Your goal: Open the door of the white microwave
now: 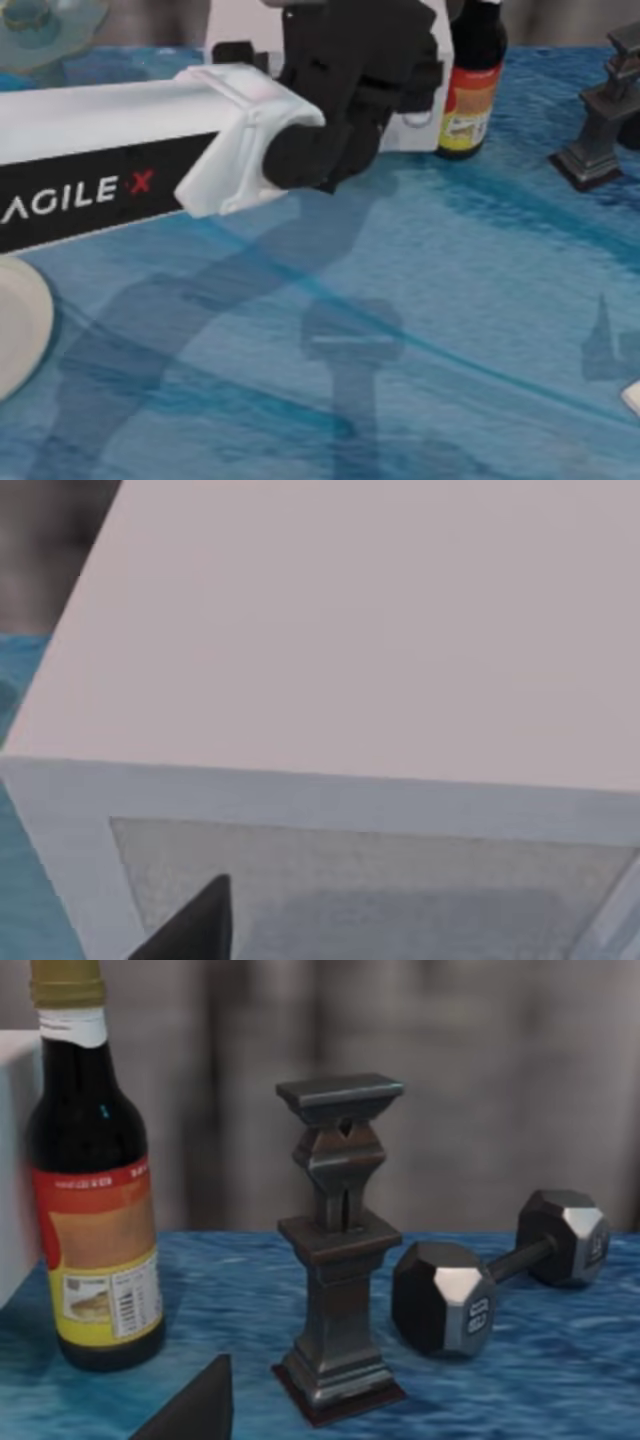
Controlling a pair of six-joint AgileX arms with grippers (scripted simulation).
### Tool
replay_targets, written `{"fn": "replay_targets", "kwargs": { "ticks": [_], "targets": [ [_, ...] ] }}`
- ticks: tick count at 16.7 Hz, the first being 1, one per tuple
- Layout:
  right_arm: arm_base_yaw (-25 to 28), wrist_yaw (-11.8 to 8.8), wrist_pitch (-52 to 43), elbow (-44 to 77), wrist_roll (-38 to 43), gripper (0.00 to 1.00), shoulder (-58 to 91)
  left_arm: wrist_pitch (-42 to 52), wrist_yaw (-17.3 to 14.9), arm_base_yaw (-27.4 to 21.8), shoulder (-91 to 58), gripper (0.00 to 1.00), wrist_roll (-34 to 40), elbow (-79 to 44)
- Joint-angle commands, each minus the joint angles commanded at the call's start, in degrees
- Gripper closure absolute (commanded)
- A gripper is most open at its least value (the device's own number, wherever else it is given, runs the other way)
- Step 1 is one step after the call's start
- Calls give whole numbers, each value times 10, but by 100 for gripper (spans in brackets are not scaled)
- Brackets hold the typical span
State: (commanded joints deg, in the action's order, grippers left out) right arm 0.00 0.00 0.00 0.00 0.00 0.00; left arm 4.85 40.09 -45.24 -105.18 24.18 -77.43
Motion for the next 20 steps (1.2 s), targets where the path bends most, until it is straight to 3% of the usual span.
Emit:
{"fn": "replay_targets", "kwargs": {
  "ticks": [4,9,12,20],
  "targets": [
    [0,0,0,0,0,0,0,5,37,-42,-97,0,23,-71],
    [0,0,0,0,0,0,0,6,41,-48,-108,0,26,-80],
    [0,0,0,0,0,0,0,1,36,-41,-117,0,21,-87],
    [0,0,0,0,0,0,0,-42,-15,18,-234,0,-24,-190]
  ]
}}
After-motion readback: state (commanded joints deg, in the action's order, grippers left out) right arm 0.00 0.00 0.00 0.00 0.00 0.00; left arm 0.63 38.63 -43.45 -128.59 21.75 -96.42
